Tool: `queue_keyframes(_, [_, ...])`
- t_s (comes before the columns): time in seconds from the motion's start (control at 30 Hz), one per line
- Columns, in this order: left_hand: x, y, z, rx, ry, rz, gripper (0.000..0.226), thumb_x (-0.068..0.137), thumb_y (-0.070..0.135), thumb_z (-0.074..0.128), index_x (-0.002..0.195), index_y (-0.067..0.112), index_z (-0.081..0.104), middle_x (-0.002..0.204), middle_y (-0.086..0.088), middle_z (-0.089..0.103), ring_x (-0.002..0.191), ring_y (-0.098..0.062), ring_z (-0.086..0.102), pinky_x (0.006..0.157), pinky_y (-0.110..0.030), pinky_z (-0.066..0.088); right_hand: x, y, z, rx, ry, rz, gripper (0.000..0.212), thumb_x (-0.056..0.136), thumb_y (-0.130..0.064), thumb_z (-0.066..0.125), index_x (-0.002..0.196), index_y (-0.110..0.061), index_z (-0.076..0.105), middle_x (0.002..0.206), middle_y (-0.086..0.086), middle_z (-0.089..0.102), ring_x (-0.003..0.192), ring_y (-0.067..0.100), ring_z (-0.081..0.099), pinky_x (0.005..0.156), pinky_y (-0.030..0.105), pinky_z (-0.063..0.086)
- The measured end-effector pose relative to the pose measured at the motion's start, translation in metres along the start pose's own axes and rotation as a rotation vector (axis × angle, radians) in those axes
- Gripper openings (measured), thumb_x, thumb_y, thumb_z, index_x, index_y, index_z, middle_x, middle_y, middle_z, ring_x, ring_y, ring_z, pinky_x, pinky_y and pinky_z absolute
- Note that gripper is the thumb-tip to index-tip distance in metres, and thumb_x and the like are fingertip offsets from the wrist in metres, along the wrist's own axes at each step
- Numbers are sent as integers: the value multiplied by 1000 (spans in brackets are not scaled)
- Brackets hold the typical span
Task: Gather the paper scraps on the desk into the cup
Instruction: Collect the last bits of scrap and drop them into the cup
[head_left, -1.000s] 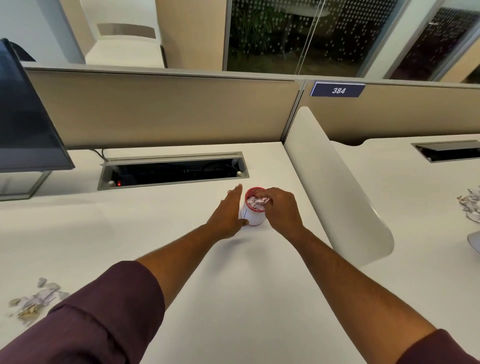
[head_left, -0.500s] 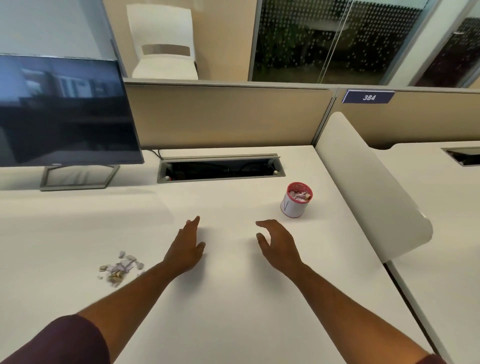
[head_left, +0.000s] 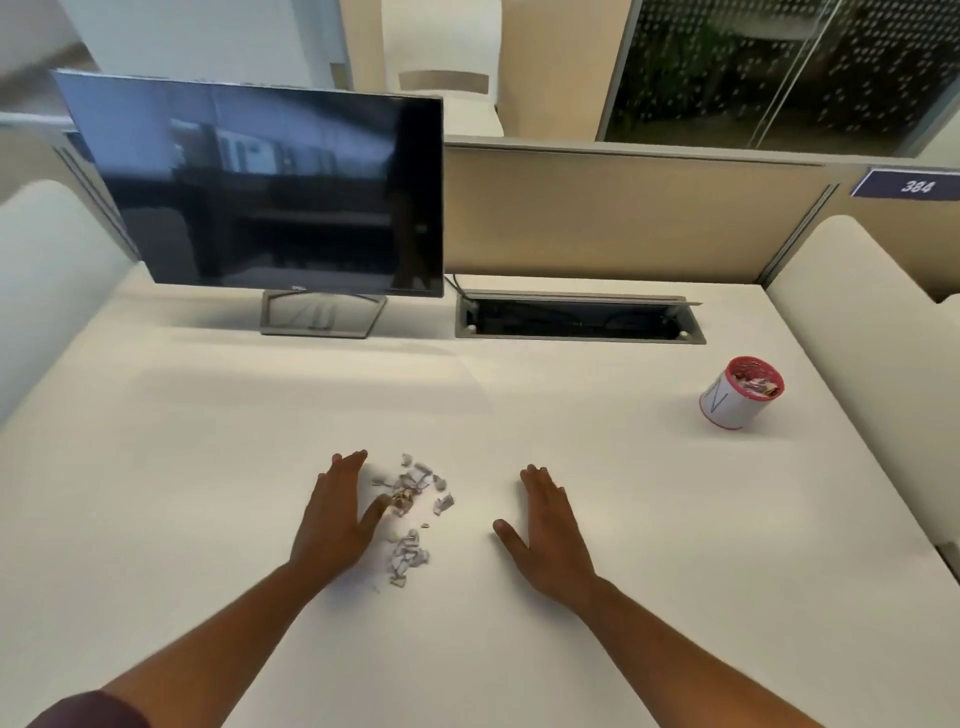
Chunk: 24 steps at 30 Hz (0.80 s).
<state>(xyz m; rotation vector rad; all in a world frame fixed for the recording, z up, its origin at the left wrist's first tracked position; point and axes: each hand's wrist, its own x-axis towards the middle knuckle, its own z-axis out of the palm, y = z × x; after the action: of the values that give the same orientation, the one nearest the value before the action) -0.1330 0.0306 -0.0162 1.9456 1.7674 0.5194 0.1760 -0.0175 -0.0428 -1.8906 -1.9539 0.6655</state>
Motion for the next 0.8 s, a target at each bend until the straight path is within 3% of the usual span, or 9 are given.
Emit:
queue_keyframes(0.2, [-19, -42, -17, 41, -67, 29, 79, 96, 57, 48, 158, 17, 21, 165, 2, 24, 154, -16, 9, 124, -32, 8, 19, -51, 46, -57, -13, -70, 93, 97, -71, 32, 164, -14, 2, 173, -1, -4, 158, 10, -14, 123, 25, -19])
queue_keyframes(0.37, [-29, -61, -21, 54, -186, 157, 91, 92, 71, 39, 160, 23, 5, 166, 15, -1, 153, -5, -10, 124, -27, -1, 40, -90, 72, -38, -39, -124, 93, 97, -72, 27, 164, -12, 5, 173, 0, -2, 159, 13, -12, 129, 38, -6])
queue_keyframes(0.6, [-58, -72, -15, 185, -192, 315, 99, 89, 80, 39, 160, 23, -1, 168, 13, -7, 154, -9, -10, 125, -33, 0, 85, -121, 75, -52, -134, -234, 87, 95, -71, 41, 164, -23, 18, 173, -5, 6, 159, 10, -6, 130, 42, 0])
queue_keyframes(0.8, [-78, -72, -4, 245, -146, 283, 100, 91, 76, 38, 160, 16, -4, 169, 9, -2, 155, -11, -2, 123, -33, 5, 84, -126, 69, -36, -285, -466, 81, 90, -73, 54, 157, -32, 36, 172, -11, 15, 158, 3, 1, 130, 44, 8])
